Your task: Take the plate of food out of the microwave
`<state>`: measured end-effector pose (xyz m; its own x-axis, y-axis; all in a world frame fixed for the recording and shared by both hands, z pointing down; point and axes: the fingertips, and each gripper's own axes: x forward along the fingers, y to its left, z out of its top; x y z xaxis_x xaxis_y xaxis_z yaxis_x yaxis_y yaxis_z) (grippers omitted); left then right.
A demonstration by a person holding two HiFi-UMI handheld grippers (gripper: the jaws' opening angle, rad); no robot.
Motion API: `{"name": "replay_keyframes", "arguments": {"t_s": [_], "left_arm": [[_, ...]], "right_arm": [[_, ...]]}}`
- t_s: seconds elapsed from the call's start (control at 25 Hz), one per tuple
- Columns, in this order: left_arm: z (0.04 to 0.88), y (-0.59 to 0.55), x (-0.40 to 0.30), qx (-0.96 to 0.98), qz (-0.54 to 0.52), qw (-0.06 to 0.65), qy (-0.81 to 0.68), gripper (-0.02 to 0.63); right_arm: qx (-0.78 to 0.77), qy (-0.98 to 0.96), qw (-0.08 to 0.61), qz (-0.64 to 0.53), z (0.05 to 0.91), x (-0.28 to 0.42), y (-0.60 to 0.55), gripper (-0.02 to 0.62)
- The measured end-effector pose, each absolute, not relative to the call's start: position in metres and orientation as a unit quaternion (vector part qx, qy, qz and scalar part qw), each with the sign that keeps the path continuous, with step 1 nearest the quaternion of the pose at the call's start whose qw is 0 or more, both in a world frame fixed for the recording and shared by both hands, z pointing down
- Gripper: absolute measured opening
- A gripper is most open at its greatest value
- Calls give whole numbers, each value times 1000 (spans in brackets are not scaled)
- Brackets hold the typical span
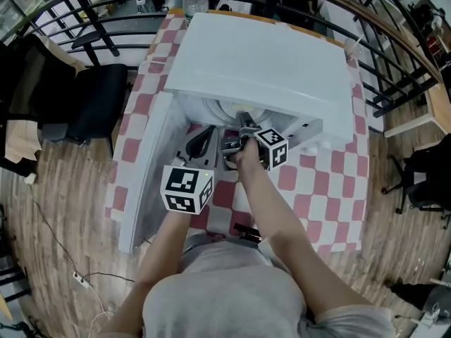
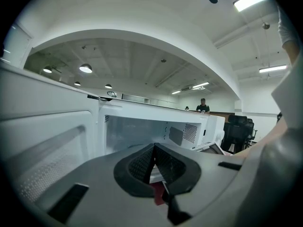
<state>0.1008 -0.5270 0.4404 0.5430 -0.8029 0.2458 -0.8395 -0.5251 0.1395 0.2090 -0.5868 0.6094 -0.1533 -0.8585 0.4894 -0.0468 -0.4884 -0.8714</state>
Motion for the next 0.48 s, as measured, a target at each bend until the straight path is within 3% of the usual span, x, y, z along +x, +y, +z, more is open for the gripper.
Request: {"name": "replay_keyframes", "arguments": {"t_s": [0.48], "left_arm": [[442, -525, 99, 867, 81, 120, -477, 2]], "right_arm": [[-569, 405, 292, -654, 610, 211, -581, 294]]}}
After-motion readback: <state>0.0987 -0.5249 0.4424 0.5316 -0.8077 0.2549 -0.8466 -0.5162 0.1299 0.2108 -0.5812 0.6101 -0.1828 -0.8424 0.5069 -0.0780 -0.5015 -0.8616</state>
